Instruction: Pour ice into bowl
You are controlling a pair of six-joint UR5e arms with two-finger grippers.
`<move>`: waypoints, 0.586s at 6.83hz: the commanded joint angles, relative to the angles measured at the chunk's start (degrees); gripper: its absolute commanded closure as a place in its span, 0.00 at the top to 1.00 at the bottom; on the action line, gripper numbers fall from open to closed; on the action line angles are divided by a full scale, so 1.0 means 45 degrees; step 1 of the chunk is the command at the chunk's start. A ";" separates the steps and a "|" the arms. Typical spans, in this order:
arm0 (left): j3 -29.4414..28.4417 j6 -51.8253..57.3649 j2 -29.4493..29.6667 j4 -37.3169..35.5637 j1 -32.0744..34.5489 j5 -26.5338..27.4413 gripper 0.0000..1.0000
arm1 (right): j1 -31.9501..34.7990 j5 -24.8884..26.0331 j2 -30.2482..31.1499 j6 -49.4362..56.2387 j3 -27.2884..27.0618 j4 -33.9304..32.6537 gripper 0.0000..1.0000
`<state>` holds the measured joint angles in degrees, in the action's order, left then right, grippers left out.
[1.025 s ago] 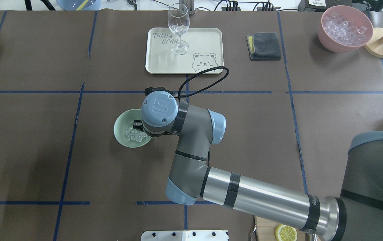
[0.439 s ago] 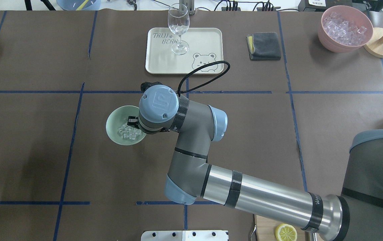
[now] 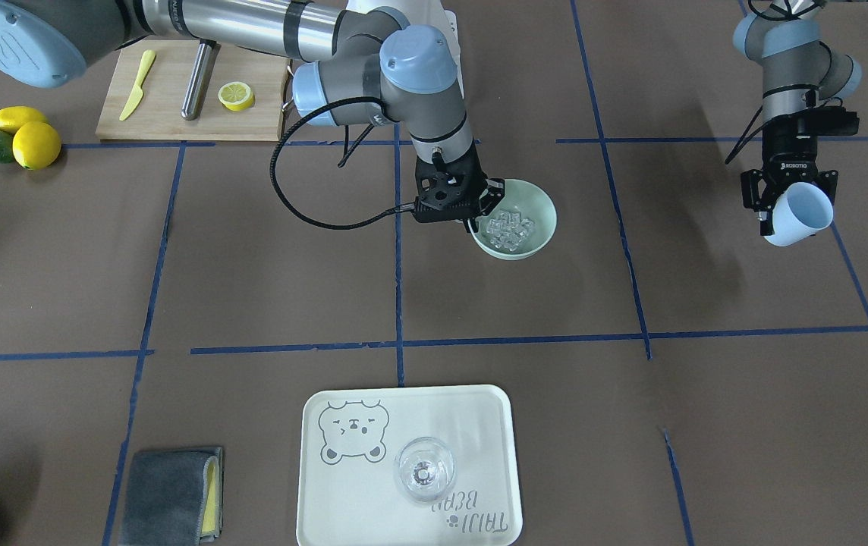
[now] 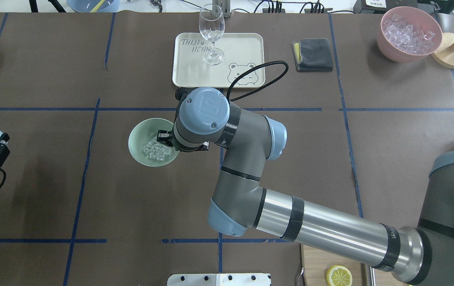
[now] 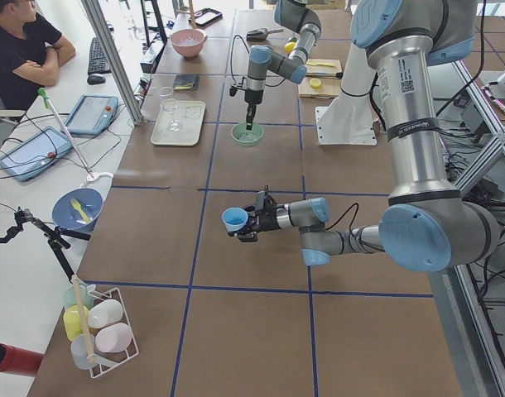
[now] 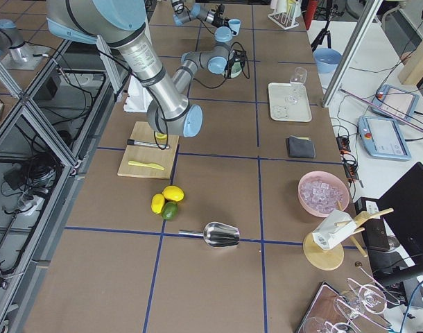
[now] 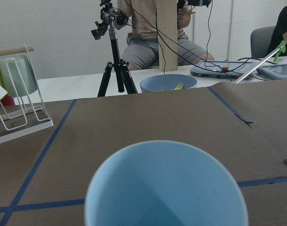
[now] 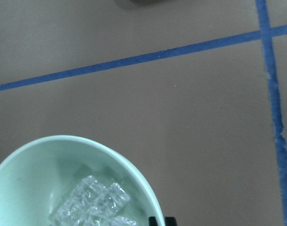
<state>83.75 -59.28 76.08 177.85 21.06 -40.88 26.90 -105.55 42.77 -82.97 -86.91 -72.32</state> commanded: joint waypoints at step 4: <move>-0.0779 -0.0383 0.0379 -0.0031 -0.0910 0.0452 0.00 | 0.0721 -0.0469 0.1836 0.0446 -0.2398 -0.1076 0.00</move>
<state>80.72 -60.73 77.73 177.72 17.62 -38.77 29.50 -107.24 48.29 -82.27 -95.02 -76.94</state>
